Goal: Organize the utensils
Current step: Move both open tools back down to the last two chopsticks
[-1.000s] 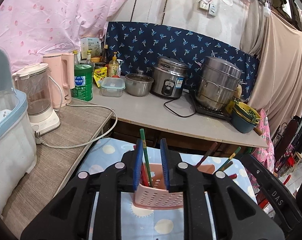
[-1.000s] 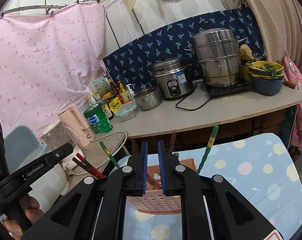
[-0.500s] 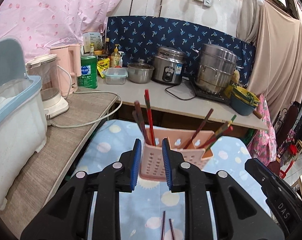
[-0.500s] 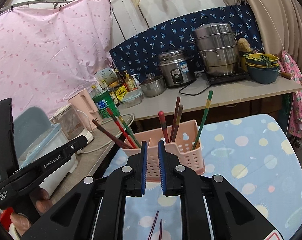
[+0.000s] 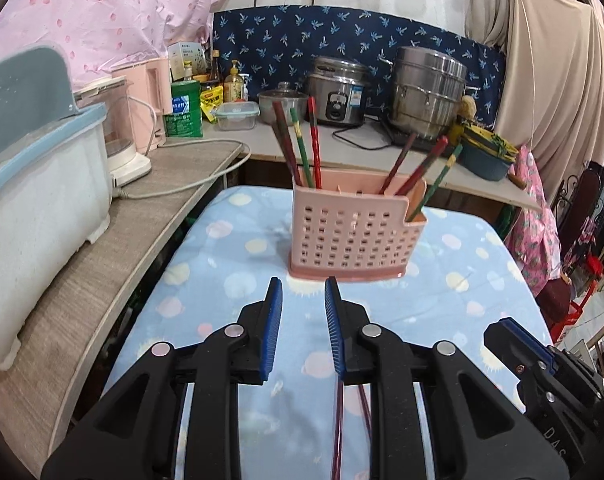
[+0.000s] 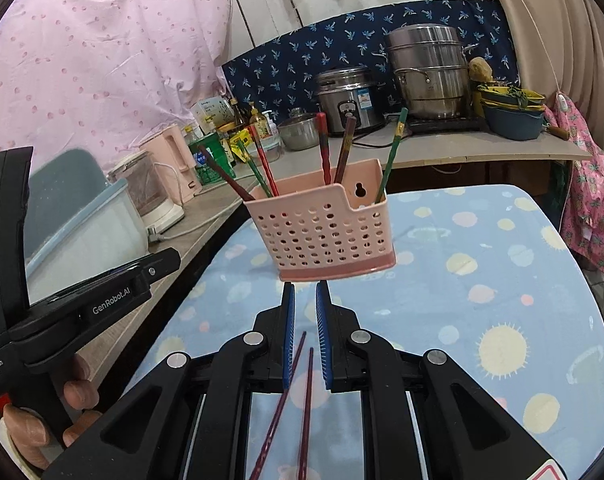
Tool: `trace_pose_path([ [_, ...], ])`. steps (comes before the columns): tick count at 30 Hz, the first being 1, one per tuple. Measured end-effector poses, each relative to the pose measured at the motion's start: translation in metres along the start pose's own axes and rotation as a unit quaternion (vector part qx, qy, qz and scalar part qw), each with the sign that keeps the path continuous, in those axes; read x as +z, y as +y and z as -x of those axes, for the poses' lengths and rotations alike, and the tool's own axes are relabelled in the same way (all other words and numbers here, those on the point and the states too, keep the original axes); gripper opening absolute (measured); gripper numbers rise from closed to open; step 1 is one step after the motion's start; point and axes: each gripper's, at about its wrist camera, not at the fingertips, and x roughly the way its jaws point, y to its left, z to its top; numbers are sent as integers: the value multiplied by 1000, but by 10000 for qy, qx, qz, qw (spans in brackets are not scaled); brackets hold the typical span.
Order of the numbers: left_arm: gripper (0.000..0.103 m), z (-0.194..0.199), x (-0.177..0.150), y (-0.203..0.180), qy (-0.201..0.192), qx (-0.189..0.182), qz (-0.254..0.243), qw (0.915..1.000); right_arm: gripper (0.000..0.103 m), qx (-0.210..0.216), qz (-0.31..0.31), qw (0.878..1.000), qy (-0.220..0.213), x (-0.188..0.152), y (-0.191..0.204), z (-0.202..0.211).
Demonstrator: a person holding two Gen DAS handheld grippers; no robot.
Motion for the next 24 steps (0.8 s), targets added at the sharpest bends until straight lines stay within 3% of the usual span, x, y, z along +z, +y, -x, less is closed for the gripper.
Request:
trace_pose_path([
  [4,28,-1,-27,-1,132,121,-116,9998,13,-60,-34,9998,167,-24,-3,5],
  [24,28,-2,-129,4,1042,-1,-17,9946,13,-129,28,9941,1075,-129,-3,15],
])
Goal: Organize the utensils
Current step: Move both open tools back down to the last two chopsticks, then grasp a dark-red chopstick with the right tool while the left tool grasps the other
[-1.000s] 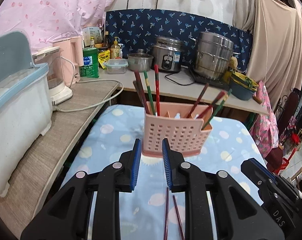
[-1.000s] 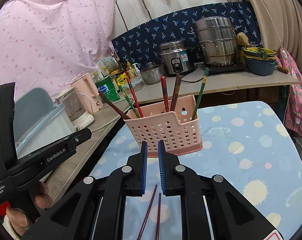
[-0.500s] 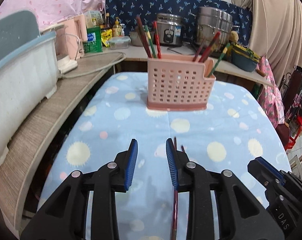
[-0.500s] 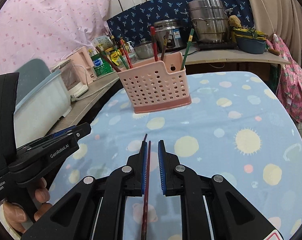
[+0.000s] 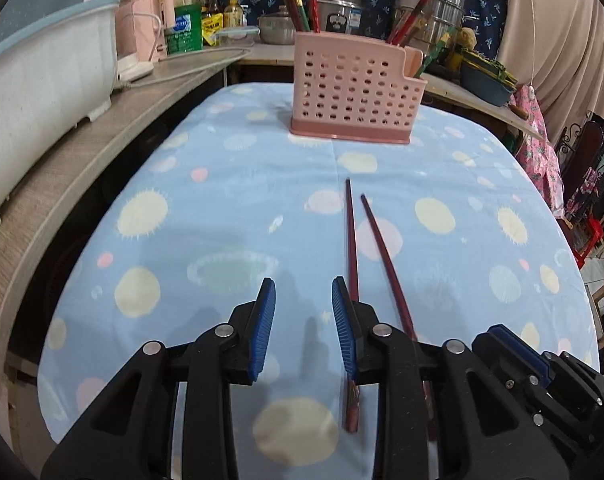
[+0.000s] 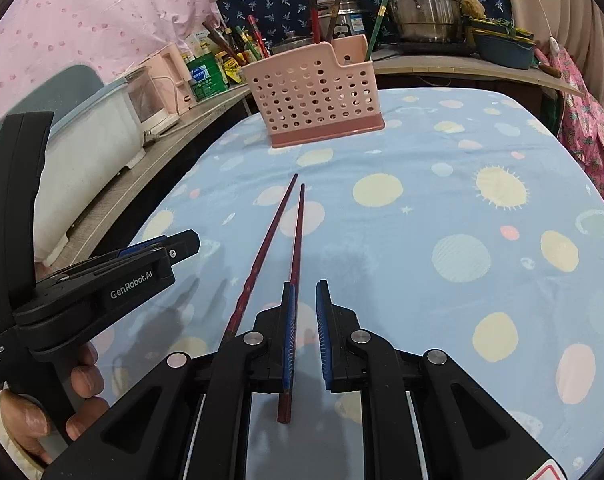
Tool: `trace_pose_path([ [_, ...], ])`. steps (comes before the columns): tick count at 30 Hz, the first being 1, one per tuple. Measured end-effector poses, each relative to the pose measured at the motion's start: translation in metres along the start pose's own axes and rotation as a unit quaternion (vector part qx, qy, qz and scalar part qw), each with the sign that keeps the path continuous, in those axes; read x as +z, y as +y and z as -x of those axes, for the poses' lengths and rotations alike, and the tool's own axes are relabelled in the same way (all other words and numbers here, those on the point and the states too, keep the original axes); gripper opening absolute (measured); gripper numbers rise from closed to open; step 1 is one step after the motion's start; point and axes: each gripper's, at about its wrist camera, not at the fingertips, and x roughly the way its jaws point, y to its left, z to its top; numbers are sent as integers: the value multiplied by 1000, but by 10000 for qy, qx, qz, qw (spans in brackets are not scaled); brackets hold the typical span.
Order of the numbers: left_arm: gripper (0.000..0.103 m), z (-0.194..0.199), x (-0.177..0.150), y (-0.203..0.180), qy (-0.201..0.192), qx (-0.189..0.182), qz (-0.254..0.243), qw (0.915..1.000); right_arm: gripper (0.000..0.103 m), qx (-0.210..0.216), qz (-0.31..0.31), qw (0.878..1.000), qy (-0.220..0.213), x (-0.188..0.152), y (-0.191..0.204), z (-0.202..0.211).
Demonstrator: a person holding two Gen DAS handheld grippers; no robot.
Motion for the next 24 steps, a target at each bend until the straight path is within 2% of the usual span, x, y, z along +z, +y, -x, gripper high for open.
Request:
trace_pose_path([
  [6,28,0,-26,7,209,-75,121,9997,13,11,130,9997,223,-22,7,-4],
  [9,35,3,-35,12,255,-116,229,9993,13,33,151,9994,313,-32,10,-6],
  [11,35,6,-40,15,276,-133,251,9992,13,41,155,9992,361,-37,11,-7],
  [22,38,11,-53,12,393,-228,200,9988,13,4,207,9987,456,-49,14,-13],
  [24,44,12,-55,9,394,-249,178,9988,11,-27,242,9987,443,-50,14,-13],
])
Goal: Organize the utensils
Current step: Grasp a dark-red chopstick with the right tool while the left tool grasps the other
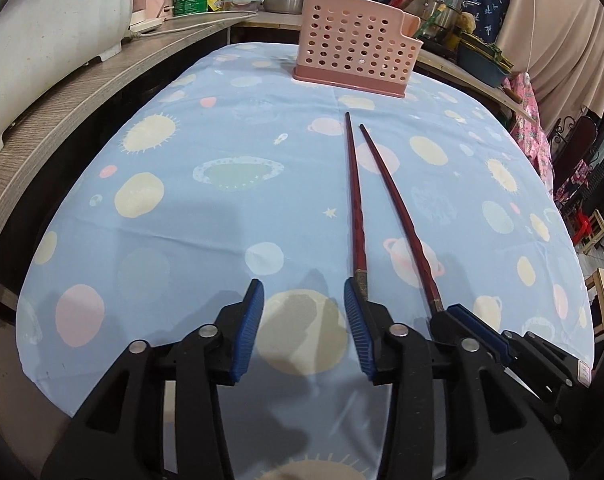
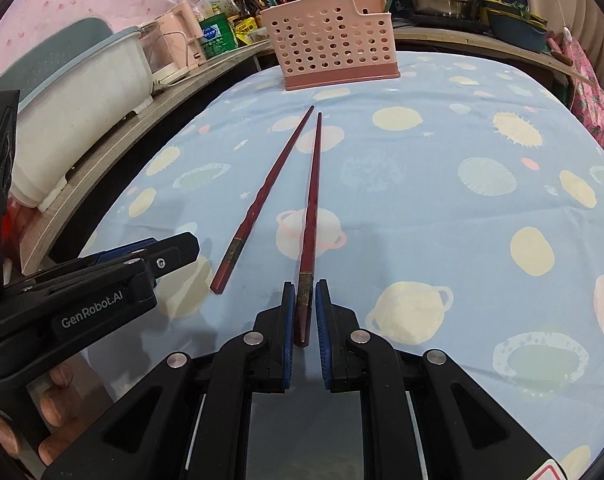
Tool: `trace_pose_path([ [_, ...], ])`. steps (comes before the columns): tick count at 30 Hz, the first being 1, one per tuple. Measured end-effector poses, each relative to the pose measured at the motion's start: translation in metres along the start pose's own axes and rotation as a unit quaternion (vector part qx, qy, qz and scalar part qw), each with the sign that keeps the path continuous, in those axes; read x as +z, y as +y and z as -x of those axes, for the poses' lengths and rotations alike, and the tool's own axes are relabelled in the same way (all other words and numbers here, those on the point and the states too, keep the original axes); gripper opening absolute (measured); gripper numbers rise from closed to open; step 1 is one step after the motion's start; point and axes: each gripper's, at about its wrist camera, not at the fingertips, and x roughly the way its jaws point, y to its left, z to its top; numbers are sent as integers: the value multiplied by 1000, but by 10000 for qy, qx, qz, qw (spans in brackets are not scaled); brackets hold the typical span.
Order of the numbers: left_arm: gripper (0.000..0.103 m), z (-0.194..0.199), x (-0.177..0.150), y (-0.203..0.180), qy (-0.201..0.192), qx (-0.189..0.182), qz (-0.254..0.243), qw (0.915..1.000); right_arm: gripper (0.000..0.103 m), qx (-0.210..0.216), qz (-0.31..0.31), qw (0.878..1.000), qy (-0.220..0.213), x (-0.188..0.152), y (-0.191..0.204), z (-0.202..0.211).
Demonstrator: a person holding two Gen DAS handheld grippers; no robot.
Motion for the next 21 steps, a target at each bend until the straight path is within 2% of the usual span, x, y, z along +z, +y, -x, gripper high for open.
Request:
trace_pose_path([
  [4,47,2,-2,-7,-21,-34,-112,9999,7,-56,-19,10000,-37,-1,-4,1],
  [21,47,-17,-7,-26,97,34,-351,9993,7,-126,-224,9996,-101,-5,-19,8],
])
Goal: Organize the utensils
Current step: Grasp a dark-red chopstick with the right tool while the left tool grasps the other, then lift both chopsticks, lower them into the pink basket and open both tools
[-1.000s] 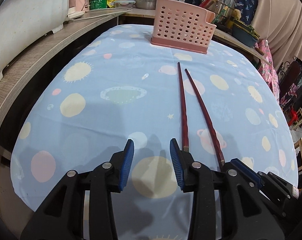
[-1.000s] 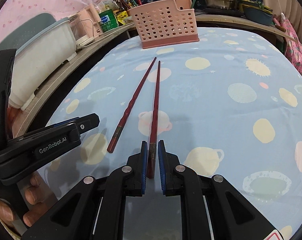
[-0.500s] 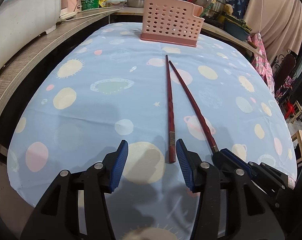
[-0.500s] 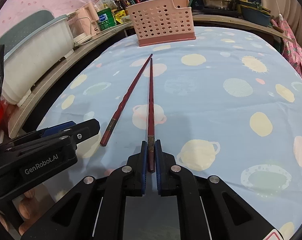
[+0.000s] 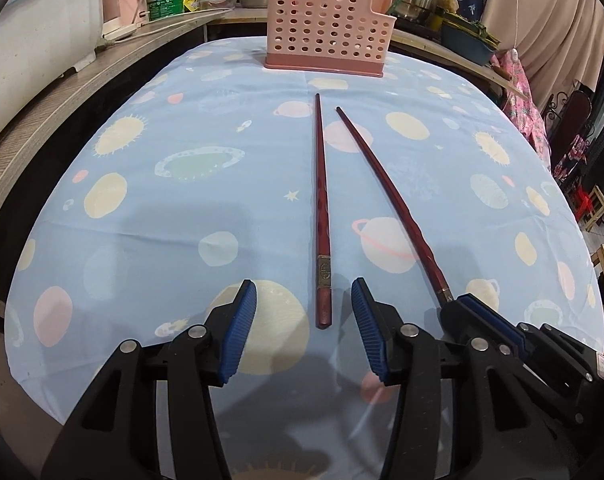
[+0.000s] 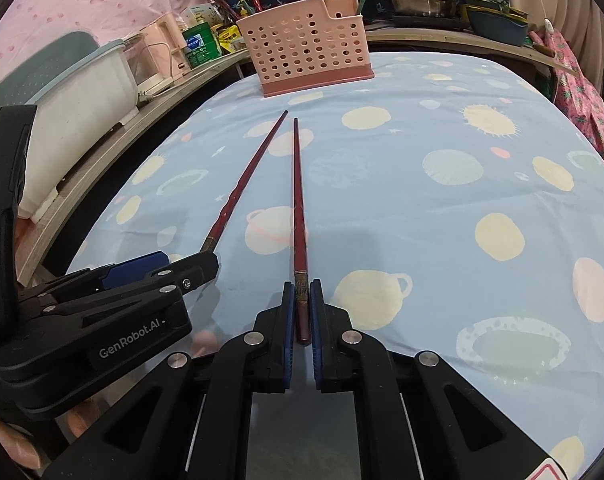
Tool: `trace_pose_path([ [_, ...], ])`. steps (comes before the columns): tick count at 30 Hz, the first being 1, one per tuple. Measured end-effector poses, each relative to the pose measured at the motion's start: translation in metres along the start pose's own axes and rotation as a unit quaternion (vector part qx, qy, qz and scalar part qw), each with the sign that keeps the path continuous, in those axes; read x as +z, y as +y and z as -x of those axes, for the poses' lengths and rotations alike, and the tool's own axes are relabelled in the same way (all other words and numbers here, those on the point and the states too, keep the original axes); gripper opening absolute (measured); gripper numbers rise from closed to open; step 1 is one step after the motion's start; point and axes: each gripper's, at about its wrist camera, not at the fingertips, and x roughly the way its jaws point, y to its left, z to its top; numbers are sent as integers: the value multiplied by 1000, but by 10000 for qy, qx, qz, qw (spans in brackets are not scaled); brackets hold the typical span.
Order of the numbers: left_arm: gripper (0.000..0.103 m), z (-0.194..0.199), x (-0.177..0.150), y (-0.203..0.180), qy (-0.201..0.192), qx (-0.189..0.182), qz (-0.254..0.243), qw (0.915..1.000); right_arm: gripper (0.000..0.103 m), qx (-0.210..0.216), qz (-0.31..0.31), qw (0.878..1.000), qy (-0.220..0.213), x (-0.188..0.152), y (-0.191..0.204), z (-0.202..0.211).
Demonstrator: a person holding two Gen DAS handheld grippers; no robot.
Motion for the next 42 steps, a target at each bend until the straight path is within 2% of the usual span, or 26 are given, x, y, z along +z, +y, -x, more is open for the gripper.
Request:
trace_pose_path([
  [4,46,-2,2,-1,-27,20,-6,10000,7,1,0,10000,-3,0,0,0],
  [10,26,-2,3,-2,-20,-29,-17,10000,7,2,0,10000,-5,0,0,0],
  [12,16,-2,3,-2,-7,-59,-23,10000,7,4,-5,10000,-3,0,0,0],
  [16,7,-2,3,-3,37,-131,-47,9999,7,13,-13,10000,-2,-1,-1,1],
  [31,7,16,7,1,-21,-286,80,9996,7,82,-98,9998,-118,2,-1,14],
  [42,7,67,36,7,-536,-481,248,9971,7,190,-195,9975,-650,36,-2,53],
])
